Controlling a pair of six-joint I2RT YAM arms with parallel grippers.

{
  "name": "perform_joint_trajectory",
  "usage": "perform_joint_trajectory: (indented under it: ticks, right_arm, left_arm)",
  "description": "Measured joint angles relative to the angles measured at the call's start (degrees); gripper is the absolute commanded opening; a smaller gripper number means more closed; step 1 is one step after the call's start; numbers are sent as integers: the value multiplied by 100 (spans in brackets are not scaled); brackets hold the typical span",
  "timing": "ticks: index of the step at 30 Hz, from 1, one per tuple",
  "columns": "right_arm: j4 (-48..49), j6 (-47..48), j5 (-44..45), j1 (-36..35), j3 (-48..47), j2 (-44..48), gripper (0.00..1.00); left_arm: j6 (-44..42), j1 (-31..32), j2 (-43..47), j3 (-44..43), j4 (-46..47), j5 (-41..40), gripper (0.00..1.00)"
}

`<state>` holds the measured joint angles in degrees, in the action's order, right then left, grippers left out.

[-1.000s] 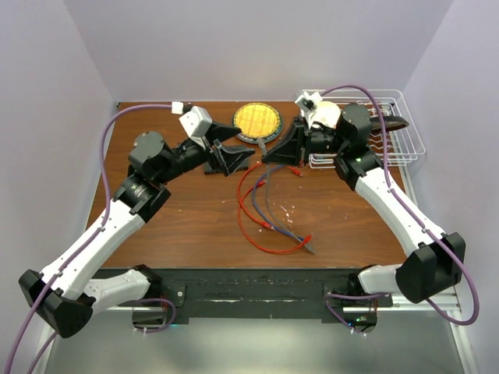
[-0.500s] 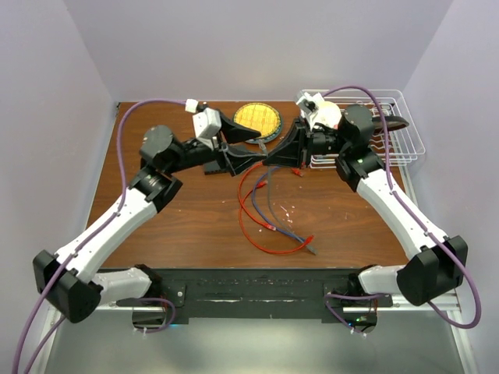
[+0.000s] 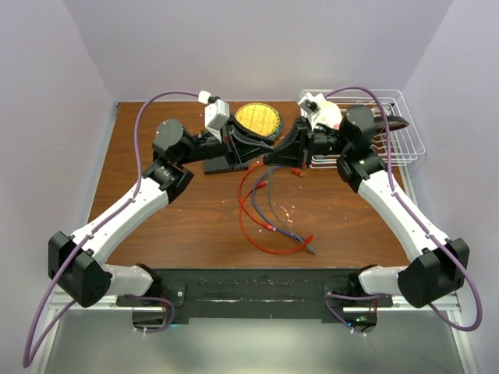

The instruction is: Insert the plug into the switch port

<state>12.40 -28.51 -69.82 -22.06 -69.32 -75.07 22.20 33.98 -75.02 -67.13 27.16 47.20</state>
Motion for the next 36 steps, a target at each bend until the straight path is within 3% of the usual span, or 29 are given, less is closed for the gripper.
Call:
perform_joint_trajectory:
  ticks: [2,5,8,15,21,26,36]
  right_arm:
    - [-44,68,55,-4,2,39,14]
    - [-426,293,304,-13,-87,109,83]
    - [-1174,708,883,-44,-361,125,98]
    - [-2208,1259,2524,-55,-791,402,98]
    - [-1980,1222,3357,-203,-780,645,97]
    - [-1681,1172,3746,-686,-817,293,88]
    - [-1331,973,4223,-1207,-907,-752,75]
  left_arm:
    - [129,0,-9,0,52,-9,0]
    - [291,0,-9,0,59,-149,0]
    - [437,0,15,-7,-11,-702,0]
    - [907,2,404,-52,-1355,-3340,0]
    - [1628,0,645,-457,-2610,-5123,0]
    - [1993,0,649,-577,-3163,-5678,0]
    - [2225,0,643,-577,-3464,-5842,0]
